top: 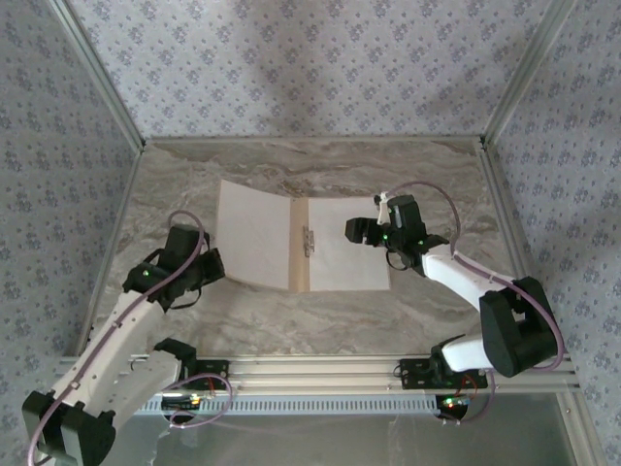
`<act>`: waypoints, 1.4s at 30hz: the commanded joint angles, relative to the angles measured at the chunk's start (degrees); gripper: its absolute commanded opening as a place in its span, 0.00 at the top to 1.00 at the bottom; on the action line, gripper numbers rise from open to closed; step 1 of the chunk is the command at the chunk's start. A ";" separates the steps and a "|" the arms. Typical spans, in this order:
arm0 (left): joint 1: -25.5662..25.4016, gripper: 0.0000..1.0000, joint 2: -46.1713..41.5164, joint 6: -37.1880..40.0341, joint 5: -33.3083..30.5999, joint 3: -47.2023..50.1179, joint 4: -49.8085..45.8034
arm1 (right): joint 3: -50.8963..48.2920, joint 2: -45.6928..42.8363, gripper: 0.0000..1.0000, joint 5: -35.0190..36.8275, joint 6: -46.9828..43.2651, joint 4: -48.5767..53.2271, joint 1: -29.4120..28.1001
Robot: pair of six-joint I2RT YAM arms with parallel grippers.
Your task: Put the files into the folder
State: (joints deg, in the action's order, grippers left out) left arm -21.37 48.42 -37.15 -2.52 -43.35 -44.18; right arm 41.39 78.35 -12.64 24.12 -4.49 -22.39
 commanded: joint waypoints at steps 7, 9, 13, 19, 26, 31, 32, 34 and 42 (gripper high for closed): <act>0.07 1.00 4.90 10.16 -7.23 -13.70 -12.67 | -0.70 -1.45 0.19 0.97 -0.54 1.28 0.37; -0.20 1.00 5.69 10.84 -9.27 -15.72 -14.26 | -0.95 -1.48 0.19 0.87 -0.16 1.01 0.37; -4.47 1.00 6.96 10.56 -19.12 -20.10 -18.11 | -0.88 -1.03 0.19 0.78 0.05 0.84 0.47; -13.89 1.00 8.50 7.88 -27.39 -24.99 -20.55 | -0.89 -0.59 0.19 0.70 0.20 0.54 0.66; -26.95 1.00 14.68 4.02 -36.88 -29.20 -22.59 | -0.82 -0.12 0.19 1.56 0.79 1.09 1.11; -38.53 1.00 20.39 2.81 -43.28 -33.16 -23.08 | -1.49 0.05 0.19 -0.10 2.39 0.43 2.25; -39.91 1.00 21.27 2.61 -43.37 -33.73 -22.93 | -1.49 0.10 0.19 -0.07 2.58 0.44 2.34; -42.01 1.00 23.76 2.50 -43.01 -34.90 -22.44 | -1.49 0.21 0.19 0.37 2.90 0.81 2.80; -43.66 1.00 31.42 1.76 -32.74 -35.95 -15.61 | -2.66 -1.59 0.20 0.26 4.07 1.00 5.75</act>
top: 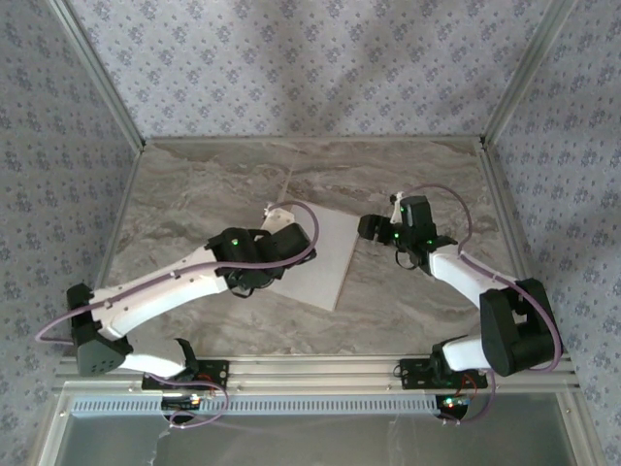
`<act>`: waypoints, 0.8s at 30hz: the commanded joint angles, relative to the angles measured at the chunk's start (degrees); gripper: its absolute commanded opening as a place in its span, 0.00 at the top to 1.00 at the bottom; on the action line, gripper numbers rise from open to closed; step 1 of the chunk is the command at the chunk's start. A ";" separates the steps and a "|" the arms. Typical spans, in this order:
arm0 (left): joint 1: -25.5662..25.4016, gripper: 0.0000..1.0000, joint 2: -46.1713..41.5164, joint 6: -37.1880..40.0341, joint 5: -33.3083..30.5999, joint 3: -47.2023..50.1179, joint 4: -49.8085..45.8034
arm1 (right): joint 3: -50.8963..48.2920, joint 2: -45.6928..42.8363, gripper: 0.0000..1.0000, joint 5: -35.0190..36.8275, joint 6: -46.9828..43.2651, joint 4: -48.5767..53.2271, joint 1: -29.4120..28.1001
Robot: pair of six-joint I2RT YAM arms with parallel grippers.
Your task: Put the files into the folder
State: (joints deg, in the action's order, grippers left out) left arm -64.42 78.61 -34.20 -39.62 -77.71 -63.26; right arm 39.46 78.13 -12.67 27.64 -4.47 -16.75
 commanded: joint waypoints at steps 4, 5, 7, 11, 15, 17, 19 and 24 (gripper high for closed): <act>-0.94 1.00 4.13 -0.97 10.32 -1.13 8.35 | -1.33 -3.15 0.19 1.93 0.09 1.44 0.28; -0.97 1.00 4.79 -0.74 11.52 -1.00 9.32 | -1.32 -3.21 0.19 2.08 0.09 1.66 0.35; -1.03 1.00 6.06 -0.58 13.71 -0.62 11.62 | -1.24 -3.26 0.19 2.25 0.13 2.16 0.59; -1.14 1.00 7.39 -0.74 17.82 0.56 16.12 | -1.21 -3.34 0.19 2.64 0.54 3.10 1.26; -1.14 1.00 8.80 -2.00 19.52 1.20 19.37 | -1.57 -3.94 0.18 3.73 1.65 3.99 2.50; -1.14 1.00 9.95 -2.77 19.54 1.12 20.32 | -1.58 -4.28 0.18 4.06 1.53 4.03 2.78; -1.06 1.00 11.39 -3.14 19.41 0.68 20.84 | -1.58 -4.71 0.18 4.15 1.22 4.03 2.81; -0.53 1.00 15.47 -3.79 19.74 -1.81 21.91 | -1.72 -4.66 0.18 4.42 1.41 4.12 2.94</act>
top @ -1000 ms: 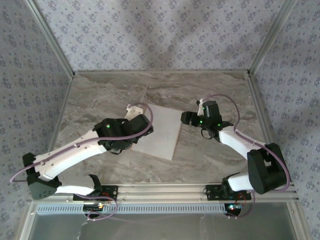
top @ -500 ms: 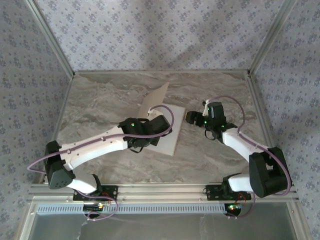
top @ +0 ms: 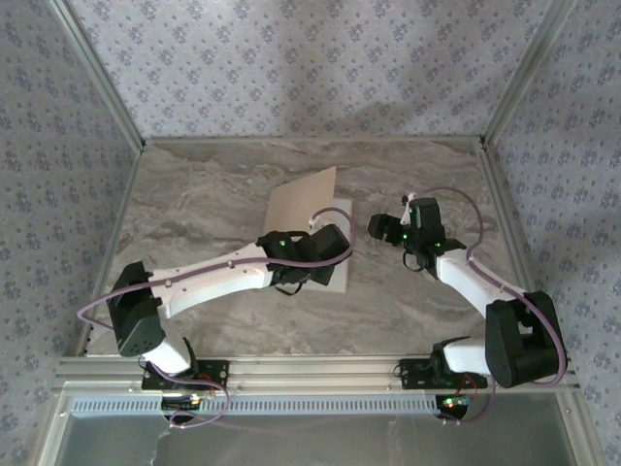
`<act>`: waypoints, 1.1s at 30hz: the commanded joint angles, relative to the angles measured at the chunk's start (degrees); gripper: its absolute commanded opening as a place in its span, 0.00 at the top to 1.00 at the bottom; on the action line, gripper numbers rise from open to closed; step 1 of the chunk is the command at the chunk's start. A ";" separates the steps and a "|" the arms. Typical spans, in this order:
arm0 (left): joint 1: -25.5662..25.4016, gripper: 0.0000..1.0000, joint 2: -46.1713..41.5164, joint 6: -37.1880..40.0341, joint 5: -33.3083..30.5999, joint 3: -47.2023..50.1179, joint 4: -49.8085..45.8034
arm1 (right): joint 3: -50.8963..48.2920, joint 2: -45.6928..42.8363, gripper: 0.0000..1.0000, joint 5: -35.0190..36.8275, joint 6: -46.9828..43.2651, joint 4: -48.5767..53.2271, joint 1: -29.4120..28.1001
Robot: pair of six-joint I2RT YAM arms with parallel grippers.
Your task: Put the files into the folder
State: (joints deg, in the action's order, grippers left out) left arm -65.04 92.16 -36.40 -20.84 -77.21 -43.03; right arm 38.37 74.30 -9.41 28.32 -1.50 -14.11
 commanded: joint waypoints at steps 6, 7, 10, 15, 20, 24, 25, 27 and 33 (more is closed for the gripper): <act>0.36 1.00 9.24 -3.34 -0.97 -8.42 1.41 | -0.34 -0.10 0.18 1.03 0.99 1.47 0.60; 0.56 1.00 10.66 -3.91 -1.30 -9.77 0.89 | -0.12 0.23 0.18 0.78 0.97 1.61 0.78; 1.63 1.00 14.00 -5.11 -1.25 -12.63 0.31 | 0.27 1.03 0.18 -1.55 0.75 1.27 1.24; 3.24 1.00 18.62 -2.35 0.16 -16.89 -0.22 | -0.01 0.97 0.18 -2.22 0.51 0.75 1.29; 3.69 1.00 21.06 1.22 5.87 -19.21 0.75 | 0.21 1.06 0.18 -1.64 0.51 1.39 1.55; 3.69 1.00 22.26 2.28 7.78 -19.74 -0.09 | 0.21 0.91 0.18 -1.17 0.77 1.74 1.93; 3.69 1.00 22.36 2.30 7.92 -19.57 -0.17 | 0.14 0.93 0.18 -1.14 0.85 1.81 2.10; 3.69 1.00 22.45 2.47 8.43 -19.15 -0.19 | 0.01 0.82 0.18 -1.27 1.04 1.63 2.16; 3.67 1.00 22.54 3.64 9.63 -18.52 -0.88 | -0.56 1.10 0.18 -3.60 1.46 -0.33 2.38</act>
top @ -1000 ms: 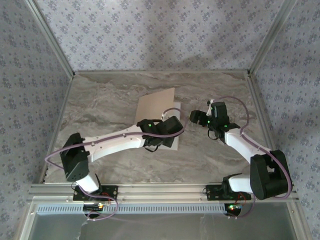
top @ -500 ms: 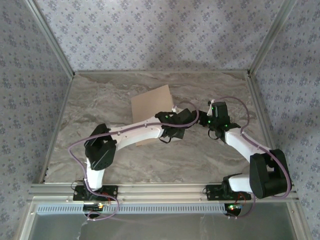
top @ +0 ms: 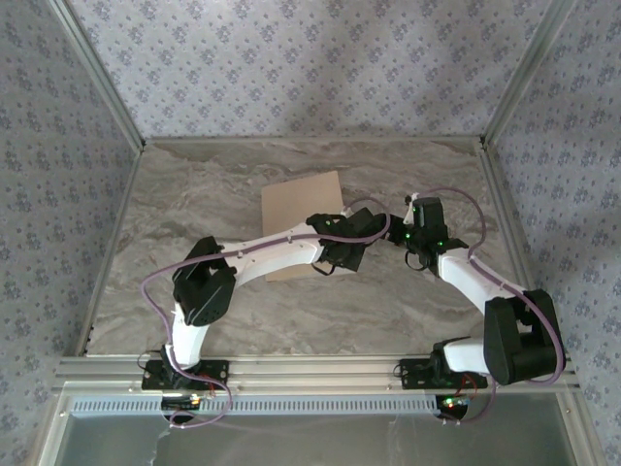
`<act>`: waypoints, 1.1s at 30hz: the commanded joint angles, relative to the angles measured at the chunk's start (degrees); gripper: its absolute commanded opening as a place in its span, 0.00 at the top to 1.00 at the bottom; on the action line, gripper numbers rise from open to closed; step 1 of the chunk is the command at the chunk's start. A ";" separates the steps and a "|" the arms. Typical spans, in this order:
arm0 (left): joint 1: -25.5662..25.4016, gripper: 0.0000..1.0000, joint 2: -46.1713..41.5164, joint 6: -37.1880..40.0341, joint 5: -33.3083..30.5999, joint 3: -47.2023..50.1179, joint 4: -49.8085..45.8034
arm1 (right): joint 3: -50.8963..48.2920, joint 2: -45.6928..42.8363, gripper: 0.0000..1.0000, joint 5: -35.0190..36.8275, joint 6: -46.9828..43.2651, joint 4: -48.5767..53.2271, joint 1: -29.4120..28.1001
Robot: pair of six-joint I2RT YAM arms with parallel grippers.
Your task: Put the files into the folder
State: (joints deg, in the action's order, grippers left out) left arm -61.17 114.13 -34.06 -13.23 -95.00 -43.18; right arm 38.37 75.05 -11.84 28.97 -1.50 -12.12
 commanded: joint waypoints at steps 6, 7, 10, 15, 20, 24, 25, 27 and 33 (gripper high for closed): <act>-0.17 0.93 1.05 1.83 1.93 -1.72 -2.15 | -0.51 0.80 0.18 -1.35 0.91 -0.52 0.43; -0.18 0.86 1.04 1.66 1.06 -2.00 -2.71 | -0.53 0.75 0.18 -1.33 0.91 -0.49 0.47; -0.26 0.63 0.62 1.63 -0.93 -3.06 -4.05 | -0.49 0.76 0.18 -0.96 0.91 -0.42 0.43; -0.27 0.46 -0.37 1.98 -2.49 -4.18 -4.47 | -0.49 0.50 0.18 -0.37 0.87 -0.26 0.43; 0.10 0.30 -2.26 1.46 -3.34 -4.06 -2.90 | -0.58 0.37 0.18 -0.21 0.74 -0.17 0.66; 1.11 0.26 -4.76 1.39 -4.02 -2.55 -0.69 | -0.64 0.28 0.18 -0.18 0.60 -0.17 0.61; 1.59 0.25 -5.71 1.37 -4.36 -1.68 0.19 | -0.58 0.20 0.18 0.03 0.62 -0.16 0.64; 2.58 0.23 -7.78 1.24 -4.90 0.07 1.86 | -0.83 -0.07 0.18 0.38 0.58 -0.30 0.71; 6.01 0.08 -15.25 2.40 -8.96 7.32 8.61 | -2.87 -3.06 0.17 3.07 -0.23 -2.13 0.66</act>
State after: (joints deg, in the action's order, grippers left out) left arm -56.58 102.87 -32.21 -18.57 -89.76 -38.74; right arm 36.82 74.30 -11.09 29.15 -2.24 -11.75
